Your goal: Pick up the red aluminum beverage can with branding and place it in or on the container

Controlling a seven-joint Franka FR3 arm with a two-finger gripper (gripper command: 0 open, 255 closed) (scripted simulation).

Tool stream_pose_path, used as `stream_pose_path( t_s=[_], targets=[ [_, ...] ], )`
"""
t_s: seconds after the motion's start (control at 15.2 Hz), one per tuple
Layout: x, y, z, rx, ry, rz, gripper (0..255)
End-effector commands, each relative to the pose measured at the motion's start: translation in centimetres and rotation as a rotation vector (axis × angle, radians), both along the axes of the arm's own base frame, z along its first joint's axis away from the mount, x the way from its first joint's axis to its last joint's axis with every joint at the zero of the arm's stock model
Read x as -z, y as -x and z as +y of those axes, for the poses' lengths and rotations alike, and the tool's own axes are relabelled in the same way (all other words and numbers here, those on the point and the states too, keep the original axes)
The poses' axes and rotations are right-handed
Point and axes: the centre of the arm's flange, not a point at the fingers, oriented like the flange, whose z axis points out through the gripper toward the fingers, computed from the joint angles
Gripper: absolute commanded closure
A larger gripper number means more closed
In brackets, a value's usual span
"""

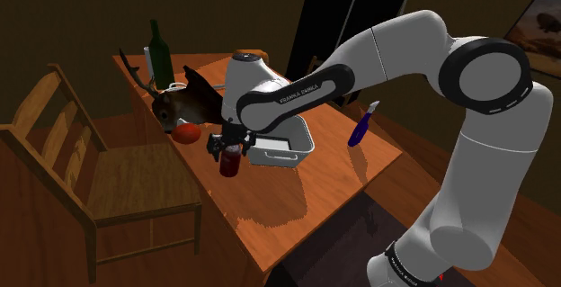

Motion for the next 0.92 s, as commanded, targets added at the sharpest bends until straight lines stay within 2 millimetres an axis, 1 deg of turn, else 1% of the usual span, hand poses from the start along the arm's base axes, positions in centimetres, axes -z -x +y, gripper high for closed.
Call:
stream_pose_path(
  t_s=[0.0, 0.13, 0.2, 0.46, 0.53, 0.59, 0.73, 0.79, 0.86],
  targets=[
    [1.0, 0.0, -0.7, 0.01, 0.009, 0.019, 0],
    [1.0, 0.0, -0.7, 0.01, 0.009, 0.019, 0],
    [1.1, 0.0, -0.8, 0.01, 0.009, 0.019, 255],
    [1.4, -0.1, -0.7, 0.009, 0.009, 0.019, 255],
    [1.6, -0.6, -0.8, 0.009, 0.009, 0.019, 255],
    [1.6, -0.6, -0.7, 0.009, 0.009, 0.019, 255],
    [1.2, -0.6, -0.8, 0.01, 0.009, 0.019, 255],
    [1.0, 0.0, -0.8, 0.01, 0.009, 0.019, 255],
    [0.5, 0.0, -0.8, 0.01, 0.009, 0.019, 255]
  ],
)
